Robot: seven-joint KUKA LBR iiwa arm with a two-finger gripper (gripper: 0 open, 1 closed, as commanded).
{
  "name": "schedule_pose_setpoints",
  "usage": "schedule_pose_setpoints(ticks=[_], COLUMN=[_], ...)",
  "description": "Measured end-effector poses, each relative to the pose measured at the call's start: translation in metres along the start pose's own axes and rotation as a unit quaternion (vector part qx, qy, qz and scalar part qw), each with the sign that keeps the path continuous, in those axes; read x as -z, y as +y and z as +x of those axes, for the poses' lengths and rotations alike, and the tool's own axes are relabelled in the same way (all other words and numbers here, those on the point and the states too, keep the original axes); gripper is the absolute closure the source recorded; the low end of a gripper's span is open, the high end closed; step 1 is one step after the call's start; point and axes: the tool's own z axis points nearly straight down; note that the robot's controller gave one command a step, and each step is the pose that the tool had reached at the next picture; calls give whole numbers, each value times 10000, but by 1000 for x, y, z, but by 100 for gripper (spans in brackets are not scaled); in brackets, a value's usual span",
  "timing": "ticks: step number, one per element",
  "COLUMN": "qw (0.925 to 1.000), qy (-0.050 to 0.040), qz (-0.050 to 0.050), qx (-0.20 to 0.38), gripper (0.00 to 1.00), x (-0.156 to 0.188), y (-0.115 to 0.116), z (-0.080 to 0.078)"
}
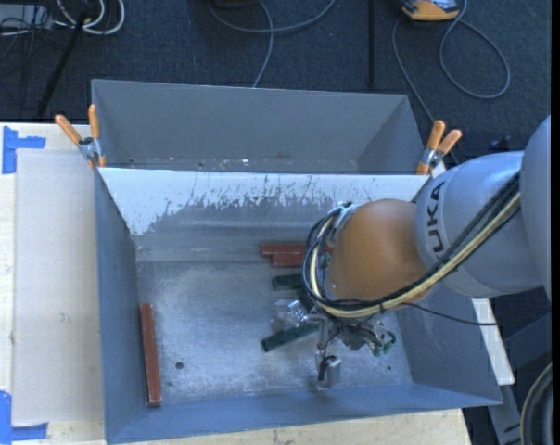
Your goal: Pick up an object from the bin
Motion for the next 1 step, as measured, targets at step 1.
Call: schedule_pose_setpoints(ticks=[1], qw=[9960], qy=[-42], qz=[11], qx=[895], gripper=[0], x=[2], y=[60], z=[-31])
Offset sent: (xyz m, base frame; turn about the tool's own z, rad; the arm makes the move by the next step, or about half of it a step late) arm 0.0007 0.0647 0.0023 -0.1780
